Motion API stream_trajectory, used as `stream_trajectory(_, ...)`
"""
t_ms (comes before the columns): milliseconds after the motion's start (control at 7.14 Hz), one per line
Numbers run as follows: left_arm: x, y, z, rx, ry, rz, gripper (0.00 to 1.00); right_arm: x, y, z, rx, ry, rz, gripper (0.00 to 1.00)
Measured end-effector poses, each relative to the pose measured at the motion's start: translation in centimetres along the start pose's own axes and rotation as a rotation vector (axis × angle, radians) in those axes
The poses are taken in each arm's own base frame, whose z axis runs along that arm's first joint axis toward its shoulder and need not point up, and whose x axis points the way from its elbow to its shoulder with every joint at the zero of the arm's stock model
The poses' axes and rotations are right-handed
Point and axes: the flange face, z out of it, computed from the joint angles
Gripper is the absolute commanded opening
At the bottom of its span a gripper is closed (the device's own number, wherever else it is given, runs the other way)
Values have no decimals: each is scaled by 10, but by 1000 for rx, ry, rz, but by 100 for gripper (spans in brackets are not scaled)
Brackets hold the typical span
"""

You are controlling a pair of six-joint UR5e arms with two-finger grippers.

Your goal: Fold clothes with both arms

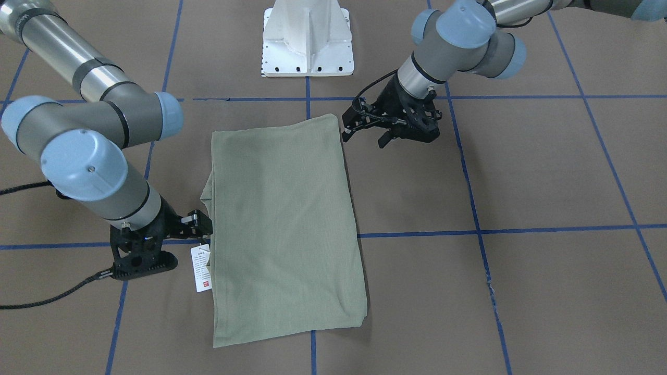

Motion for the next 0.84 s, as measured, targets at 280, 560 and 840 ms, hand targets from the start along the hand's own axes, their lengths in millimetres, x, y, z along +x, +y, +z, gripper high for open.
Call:
stream_trajectory(280, 9, 66, 37, -18, -22, -164, 98, 19, 62, -9, -8, -32, 32, 100)
stream_trajectory(560, 10, 111, 66, -11, -97, -284, 98, 21, 88, -1, -24, -33, 55, 100)
stream_trajectory(840, 8, 139, 89, 14, -143, -347, 96, 17, 94, 7, -35, -27, 68, 100)
